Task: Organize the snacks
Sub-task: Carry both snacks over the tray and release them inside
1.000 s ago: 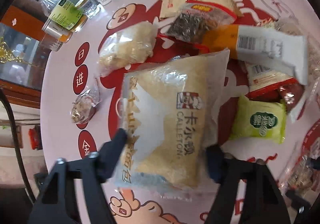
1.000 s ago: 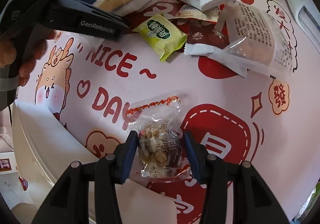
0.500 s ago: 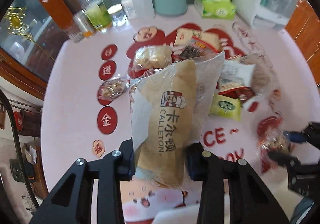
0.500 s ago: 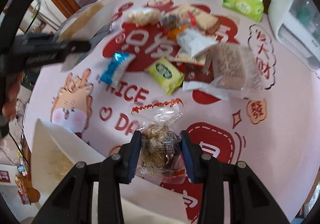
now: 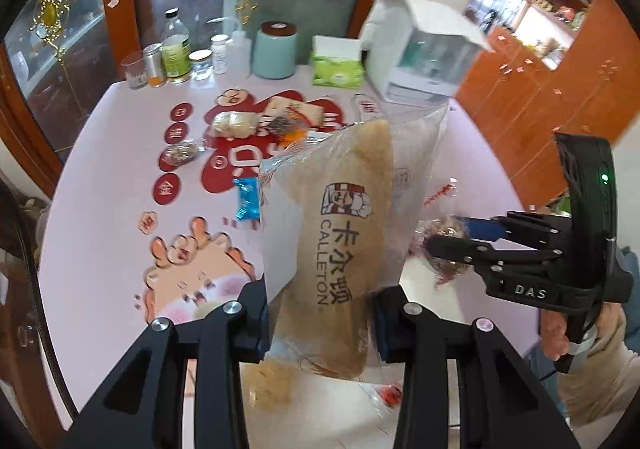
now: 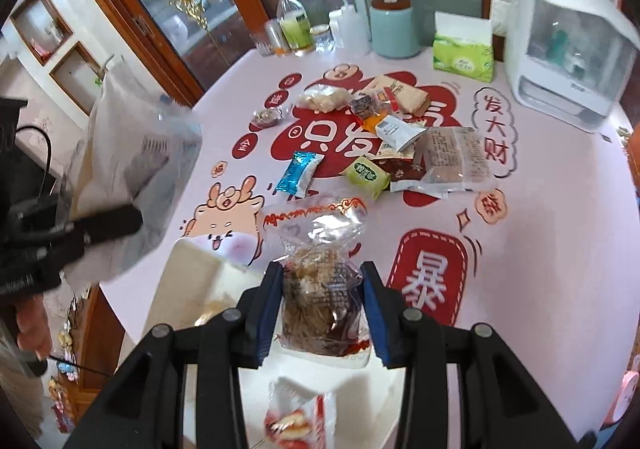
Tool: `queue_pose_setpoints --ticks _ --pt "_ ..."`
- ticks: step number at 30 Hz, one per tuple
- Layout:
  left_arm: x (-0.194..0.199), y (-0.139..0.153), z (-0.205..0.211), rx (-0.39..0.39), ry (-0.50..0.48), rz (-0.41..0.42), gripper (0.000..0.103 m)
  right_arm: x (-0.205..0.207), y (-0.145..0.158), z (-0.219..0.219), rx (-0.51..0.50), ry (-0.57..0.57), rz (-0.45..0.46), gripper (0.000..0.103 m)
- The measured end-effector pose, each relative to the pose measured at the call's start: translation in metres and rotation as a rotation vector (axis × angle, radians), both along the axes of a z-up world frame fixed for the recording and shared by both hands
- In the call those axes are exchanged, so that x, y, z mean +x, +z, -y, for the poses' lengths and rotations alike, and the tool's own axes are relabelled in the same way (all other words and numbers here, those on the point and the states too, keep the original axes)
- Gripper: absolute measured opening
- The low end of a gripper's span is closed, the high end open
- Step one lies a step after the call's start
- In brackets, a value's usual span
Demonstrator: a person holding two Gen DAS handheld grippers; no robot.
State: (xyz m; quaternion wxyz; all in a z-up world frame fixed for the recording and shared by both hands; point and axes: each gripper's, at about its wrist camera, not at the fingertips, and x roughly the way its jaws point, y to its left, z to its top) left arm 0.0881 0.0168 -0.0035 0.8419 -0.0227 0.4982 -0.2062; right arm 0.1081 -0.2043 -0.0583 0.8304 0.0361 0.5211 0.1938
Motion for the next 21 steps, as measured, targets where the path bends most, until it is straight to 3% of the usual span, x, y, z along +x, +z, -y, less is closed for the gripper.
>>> queue_pose_setpoints --ticks 3,8,11,17,21 --pt "-0.035 0.006 -0.004 -0.064 -0.026 0.015 0.037 -0.029 0.012 0.0 0.017 -0.021 0.022 0.039" --pt "-0.087 -0.008 -0.005 0.081 -0.027 0.08 0.037 -0.087 0.016 -0.016 -0.058 -0.098 0.057 0.04" --pt "-0.11 -0.029 -0.007 0.147 -0.01 0.07 0.038 -0.114 0.005 -0.032 -0.091 -0.104 0.03 0.04" --pt "-0.133 -0.063 -0.006 0.191 -0.038 -0.024 0.038 -0.154 -0.023 -0.054 -0.16 -0.124 -0.017 0.04" --pt "-0.141 -0.064 -0.003 0.211 -0.05 -0.013 0.039 -0.172 -0.028 -0.062 -0.188 -0.138 -0.022 0.04"
